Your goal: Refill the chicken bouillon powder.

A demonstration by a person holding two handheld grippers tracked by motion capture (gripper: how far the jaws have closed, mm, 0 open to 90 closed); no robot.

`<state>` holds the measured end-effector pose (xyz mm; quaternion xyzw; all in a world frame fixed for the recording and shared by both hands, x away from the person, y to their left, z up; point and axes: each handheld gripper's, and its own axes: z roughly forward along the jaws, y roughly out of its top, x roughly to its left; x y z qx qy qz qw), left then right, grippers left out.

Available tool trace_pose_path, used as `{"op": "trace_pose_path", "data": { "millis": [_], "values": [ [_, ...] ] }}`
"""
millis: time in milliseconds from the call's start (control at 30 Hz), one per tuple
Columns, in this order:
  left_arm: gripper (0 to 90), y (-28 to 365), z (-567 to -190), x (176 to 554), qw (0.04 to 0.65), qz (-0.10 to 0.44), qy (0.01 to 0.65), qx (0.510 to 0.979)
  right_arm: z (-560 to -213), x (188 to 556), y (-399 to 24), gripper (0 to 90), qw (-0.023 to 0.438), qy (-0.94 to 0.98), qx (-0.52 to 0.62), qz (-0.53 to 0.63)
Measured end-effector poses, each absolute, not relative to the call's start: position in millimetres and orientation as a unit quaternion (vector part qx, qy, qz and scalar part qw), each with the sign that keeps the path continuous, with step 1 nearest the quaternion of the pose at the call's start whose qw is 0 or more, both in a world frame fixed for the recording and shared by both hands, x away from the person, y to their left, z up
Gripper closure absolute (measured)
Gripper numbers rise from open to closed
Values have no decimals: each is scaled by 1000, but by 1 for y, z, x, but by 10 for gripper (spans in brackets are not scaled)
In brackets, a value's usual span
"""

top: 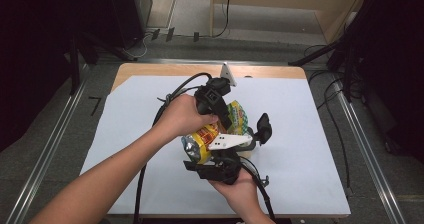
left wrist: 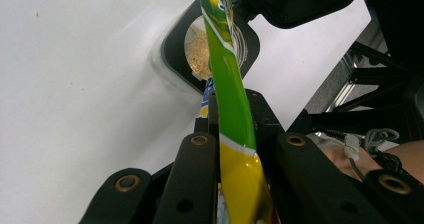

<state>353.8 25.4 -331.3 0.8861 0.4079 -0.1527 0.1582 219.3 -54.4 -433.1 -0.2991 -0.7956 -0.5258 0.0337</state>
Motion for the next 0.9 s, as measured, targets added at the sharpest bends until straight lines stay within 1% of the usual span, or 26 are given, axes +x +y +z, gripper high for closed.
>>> {"op": "trace_pose_path", "data": {
  "millis": [300,533,733,900],
  "values": [
    [847,26,-333,353,157,-152,408,886,-434,220,-55,637,41,-794,-299,-528],
    [840,28,-334,353,169,-155,407,884,-433,220,-55,637,40,-793,-298,-529],
    [832,31,-338,354,184,-164,411,878,-432,222,-57,636,53,-787,-301,-536],
    [830,33,-339,354,192,-167,410,876,-433,222,-58,636,53,-787,-302,-536]
  ]
}}
